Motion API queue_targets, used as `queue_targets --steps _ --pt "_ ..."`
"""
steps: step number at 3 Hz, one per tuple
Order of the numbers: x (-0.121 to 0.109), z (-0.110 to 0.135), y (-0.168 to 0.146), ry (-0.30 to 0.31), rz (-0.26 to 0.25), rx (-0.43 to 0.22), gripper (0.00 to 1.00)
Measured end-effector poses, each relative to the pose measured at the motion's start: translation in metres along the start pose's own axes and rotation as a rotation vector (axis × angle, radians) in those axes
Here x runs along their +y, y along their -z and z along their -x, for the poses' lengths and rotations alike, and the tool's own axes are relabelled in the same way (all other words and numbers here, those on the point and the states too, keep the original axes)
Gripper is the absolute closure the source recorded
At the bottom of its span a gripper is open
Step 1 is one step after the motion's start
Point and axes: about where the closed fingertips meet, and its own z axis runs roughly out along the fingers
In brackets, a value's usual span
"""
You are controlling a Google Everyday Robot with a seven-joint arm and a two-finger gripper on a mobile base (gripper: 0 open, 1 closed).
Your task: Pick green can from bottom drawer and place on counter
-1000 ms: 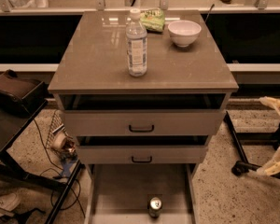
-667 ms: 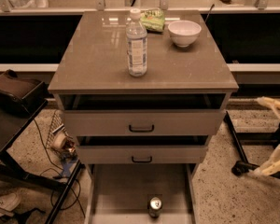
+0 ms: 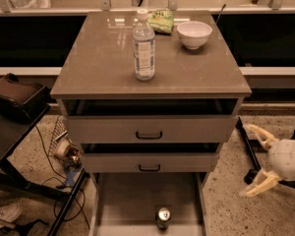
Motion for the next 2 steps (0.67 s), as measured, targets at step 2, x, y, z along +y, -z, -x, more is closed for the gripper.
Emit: queue_targets --steps 2 --pt "0.059 -0.081 -0.115 0.061 0.058 -0.166 0.00"
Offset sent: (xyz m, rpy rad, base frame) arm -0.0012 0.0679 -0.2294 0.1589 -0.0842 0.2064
